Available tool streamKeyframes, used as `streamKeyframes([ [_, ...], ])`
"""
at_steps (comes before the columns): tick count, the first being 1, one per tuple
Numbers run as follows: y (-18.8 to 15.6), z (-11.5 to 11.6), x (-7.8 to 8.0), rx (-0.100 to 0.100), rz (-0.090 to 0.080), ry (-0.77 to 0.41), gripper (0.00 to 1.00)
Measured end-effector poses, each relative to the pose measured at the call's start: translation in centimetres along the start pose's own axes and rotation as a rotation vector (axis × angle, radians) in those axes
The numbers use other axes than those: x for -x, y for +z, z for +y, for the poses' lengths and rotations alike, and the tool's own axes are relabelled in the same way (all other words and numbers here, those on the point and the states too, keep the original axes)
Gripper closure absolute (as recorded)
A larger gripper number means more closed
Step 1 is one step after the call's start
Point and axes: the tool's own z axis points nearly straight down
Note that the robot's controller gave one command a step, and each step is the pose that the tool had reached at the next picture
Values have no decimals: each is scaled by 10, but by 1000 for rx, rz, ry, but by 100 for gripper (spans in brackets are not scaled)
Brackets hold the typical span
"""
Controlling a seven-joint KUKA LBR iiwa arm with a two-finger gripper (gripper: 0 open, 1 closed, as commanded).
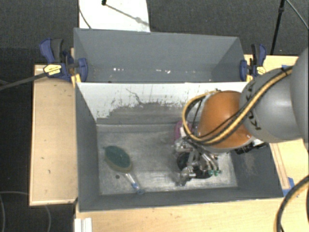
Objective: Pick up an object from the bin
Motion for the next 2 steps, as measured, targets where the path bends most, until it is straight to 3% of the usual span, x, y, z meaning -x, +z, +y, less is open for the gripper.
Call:
streamKeyframes([
  [1,-1,-50,-13,-1,1,399,0],
  [2,-3,-50,-11,0,-4,402,100],
])
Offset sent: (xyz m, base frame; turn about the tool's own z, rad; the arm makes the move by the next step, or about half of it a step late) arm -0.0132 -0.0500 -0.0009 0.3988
